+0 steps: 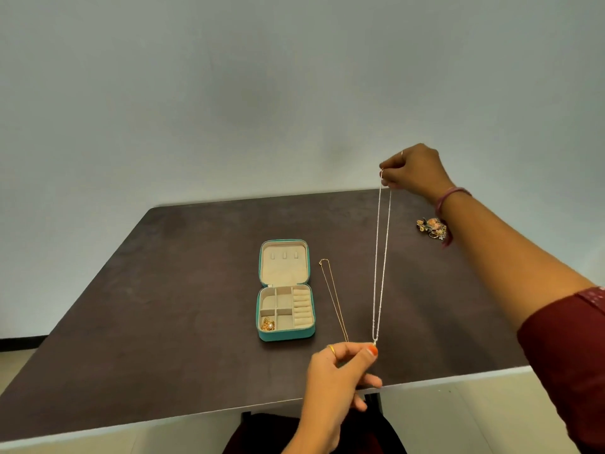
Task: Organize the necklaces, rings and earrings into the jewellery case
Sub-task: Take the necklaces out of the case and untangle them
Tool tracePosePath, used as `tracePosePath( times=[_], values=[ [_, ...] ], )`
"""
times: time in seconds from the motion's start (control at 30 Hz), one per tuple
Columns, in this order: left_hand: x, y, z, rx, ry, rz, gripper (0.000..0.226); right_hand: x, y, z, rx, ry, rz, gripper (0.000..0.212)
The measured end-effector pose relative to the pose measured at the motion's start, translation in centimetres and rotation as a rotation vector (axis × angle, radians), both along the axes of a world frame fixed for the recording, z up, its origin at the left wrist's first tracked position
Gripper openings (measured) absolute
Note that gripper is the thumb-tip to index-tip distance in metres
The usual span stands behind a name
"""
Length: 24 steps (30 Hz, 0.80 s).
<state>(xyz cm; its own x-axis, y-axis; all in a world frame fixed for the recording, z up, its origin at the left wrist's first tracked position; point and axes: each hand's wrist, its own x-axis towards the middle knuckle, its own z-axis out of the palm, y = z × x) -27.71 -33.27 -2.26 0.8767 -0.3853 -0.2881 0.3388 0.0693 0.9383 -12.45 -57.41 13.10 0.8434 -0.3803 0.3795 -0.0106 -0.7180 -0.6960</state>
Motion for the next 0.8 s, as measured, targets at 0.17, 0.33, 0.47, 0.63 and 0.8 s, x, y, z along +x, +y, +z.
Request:
tracePosePath(
  times=[0.17,0.33,0.47,0.63,0.8],
  values=[
    [-0.1,-0.9,-0.6,0.093,-0.047,-0.037,0.008,2.1,0.5,-3.1,-0.099,0.042,-0.035,0.016],
    [-0.2,-1.4,-1.0,0.168,-0.084,-0.008,0.01,3.9,1.4,-5.8,-0.134,0.069,-0.04,0.006],
    [-0.1,-1.7,-1.3,0.227,-0.057,0.011,0.012,5.1,1.6,-8.3,-0.161,0.125,-0.021,0.005],
    [0.2,-2.0,-1.3,0.328,-0.065,0.001,0.016,6.3,1.9,-11.5,-0.169,0.214,0.006,0.004],
    [1.0,-2.8,-1.4,0.437,-0.083,-0.062,0.018,7.8,1.8,-13.6,-0.186,0.37,0.035,0.007]
  ],
)
